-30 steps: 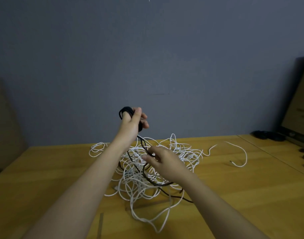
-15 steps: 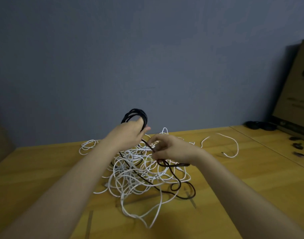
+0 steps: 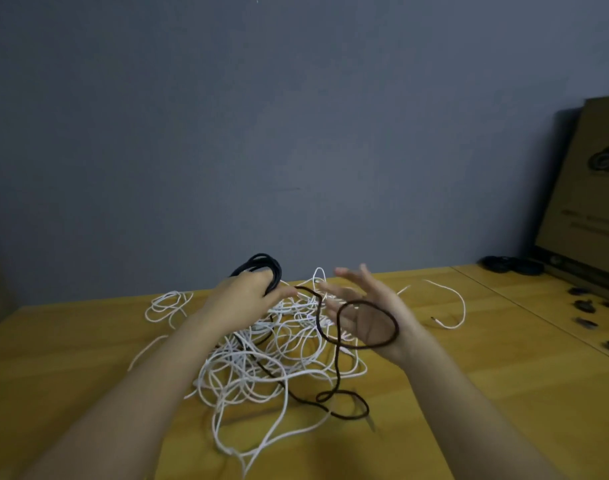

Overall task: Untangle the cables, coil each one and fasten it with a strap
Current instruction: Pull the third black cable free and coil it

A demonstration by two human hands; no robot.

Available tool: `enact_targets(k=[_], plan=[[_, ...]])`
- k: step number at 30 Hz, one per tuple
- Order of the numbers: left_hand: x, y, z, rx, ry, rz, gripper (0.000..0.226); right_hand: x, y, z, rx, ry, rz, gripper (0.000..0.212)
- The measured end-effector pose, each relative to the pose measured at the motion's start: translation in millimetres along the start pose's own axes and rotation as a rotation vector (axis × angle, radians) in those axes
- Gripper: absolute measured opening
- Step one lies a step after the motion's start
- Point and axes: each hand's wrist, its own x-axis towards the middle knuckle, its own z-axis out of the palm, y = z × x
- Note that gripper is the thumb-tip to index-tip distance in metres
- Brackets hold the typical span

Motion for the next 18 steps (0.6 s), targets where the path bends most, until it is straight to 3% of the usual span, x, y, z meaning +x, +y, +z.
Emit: enact_targets(k=[2, 4, 8, 12, 14, 18], plan=[[-5, 2, 4, 0.061, 0.013, -0.061, 0.052, -4, 1, -4, 0.187, 0.077, -0.099, 0.043], [-10, 4, 7, 0.13, 0.022, -0.122, 0.049, -8, 5, -7, 0.175, 0.193, -0.211, 0.044], [-15, 17, 8, 0.172, 0.082, -0.196, 0.045, -21, 13, 2, -0.538, 0.484, -0.477, 0.024], [-21, 36, -1, 0.185, 0.113, -0.158, 0.045, -28, 25, 20, -1.236, 0.33, -0.756, 0.034], [-26, 47, -9, 0.177, 0.127, -0.124, 0.046, -23, 31, 30, -1.478, 0.226, -0.721, 0.046], [-42, 59, -31, -0.051, 0.18, -0.14, 0.051, -21, 35, 29, -1.542, 0.296, -0.578, 0.04]])
